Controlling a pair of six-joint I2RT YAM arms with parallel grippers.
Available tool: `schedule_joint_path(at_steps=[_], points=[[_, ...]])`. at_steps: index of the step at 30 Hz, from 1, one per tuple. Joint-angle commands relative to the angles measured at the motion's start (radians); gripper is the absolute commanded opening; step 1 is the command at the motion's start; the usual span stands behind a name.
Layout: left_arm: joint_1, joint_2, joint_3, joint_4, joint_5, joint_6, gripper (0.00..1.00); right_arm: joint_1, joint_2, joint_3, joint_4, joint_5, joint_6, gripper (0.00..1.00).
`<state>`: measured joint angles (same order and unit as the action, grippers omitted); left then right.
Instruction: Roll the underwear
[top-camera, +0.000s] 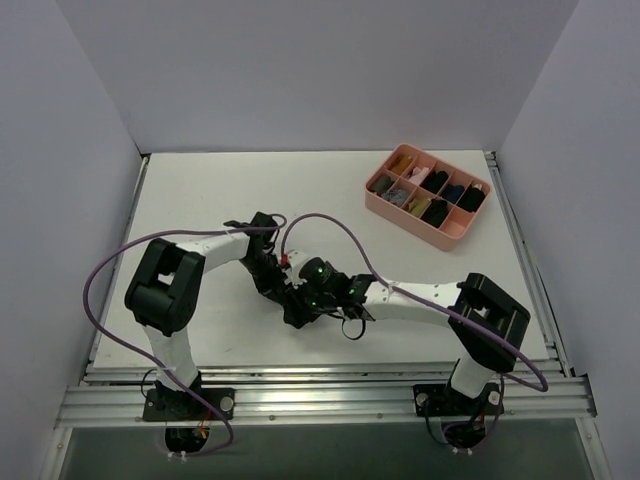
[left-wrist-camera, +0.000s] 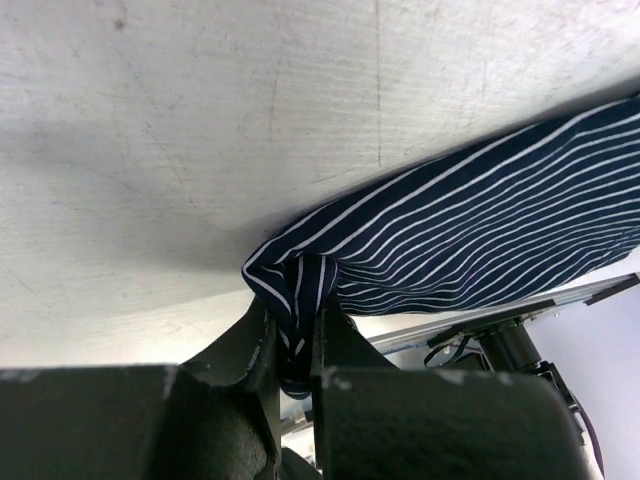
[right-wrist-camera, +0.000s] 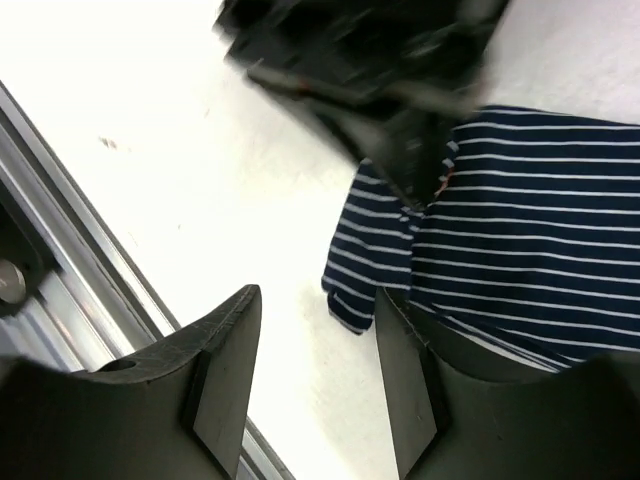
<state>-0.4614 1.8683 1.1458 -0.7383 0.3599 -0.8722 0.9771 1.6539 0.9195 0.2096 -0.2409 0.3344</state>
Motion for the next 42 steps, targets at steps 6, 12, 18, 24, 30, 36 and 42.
schedule_joint_path(at_steps=[6,12,18,24,30,36,42], points=[[-0.01,0.057,0.022,-0.128,-0.053,0.045,0.02,0.115,0.061,0.099,-0.113,0.311,-0.126,0.45],[-0.01,0.061,0.034,-0.144,-0.053,0.045,0.02,0.149,0.102,0.136,-0.13,0.367,-0.161,0.44],[-0.011,0.058,0.04,-0.142,-0.036,0.042,0.02,0.153,0.135,0.116,-0.102,0.364,-0.146,0.25],[0.007,0.019,0.042,-0.167,-0.064,0.044,0.21,0.068,0.127,0.009,0.002,0.206,-0.051,0.01],[0.061,-0.103,0.025,-0.171,-0.125,0.027,0.5,-0.05,0.127,-0.149,0.134,0.017,0.031,0.0],[0.046,-0.187,0.014,-0.136,-0.194,0.025,0.57,-0.123,0.194,-0.177,0.181,-0.138,0.064,0.0],[0.04,-0.257,-0.055,-0.025,-0.181,0.001,0.62,-0.159,0.254,-0.168,0.189,-0.213,0.069,0.0]])
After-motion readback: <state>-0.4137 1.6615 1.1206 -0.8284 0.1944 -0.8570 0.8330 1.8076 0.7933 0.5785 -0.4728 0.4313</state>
